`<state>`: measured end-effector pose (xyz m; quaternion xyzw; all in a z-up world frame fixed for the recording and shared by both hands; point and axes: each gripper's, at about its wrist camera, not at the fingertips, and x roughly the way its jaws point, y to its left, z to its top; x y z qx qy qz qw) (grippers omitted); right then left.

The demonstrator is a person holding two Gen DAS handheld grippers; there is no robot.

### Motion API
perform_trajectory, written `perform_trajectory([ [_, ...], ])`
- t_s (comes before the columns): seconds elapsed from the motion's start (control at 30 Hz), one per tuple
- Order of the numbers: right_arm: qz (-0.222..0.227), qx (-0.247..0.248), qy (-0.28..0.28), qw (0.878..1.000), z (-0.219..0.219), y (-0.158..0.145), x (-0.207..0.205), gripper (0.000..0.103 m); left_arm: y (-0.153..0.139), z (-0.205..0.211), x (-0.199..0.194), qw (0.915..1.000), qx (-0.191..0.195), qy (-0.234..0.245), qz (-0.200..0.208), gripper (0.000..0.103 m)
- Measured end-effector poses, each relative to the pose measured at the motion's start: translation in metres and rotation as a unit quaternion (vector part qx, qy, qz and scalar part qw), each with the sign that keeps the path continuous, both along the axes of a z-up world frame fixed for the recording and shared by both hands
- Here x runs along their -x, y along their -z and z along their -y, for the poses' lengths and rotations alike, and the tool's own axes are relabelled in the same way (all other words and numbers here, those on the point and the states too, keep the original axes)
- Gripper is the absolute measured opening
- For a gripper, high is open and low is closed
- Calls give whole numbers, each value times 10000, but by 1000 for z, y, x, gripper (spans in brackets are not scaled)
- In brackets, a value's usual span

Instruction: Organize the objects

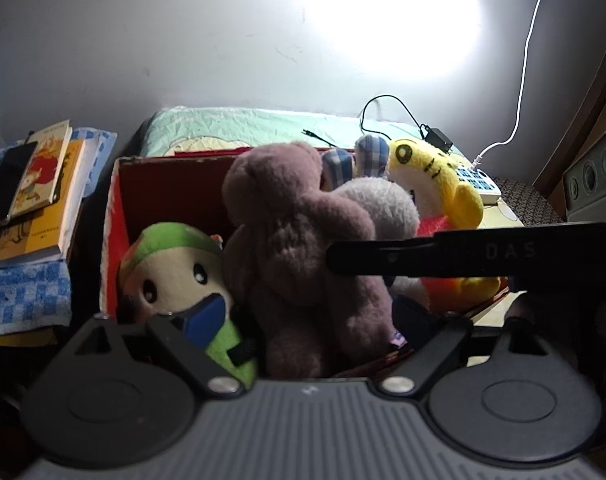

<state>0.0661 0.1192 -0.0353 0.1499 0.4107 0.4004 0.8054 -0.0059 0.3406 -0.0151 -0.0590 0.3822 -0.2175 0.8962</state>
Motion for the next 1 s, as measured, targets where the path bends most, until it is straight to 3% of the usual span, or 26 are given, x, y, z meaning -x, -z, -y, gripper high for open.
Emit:
perform_trajectory([
  [0.23,-87,-22,36,10000,2,2,5,29,-4,8,5,9996,-239,-158,-2,91],
  [0.37,77,115,104,9999,7,-8,14,34,-3,12,4,9988,-382,-278,-134,93],
  [0.57,424,360,392,9977,20,-21,26,33,-7,19,10,9966,-588,-564,-78,94],
  [1.0,846,951,929,9875,41,-27,47,34,-11,38,16,9865,-1061,-1182,-393,94],
])
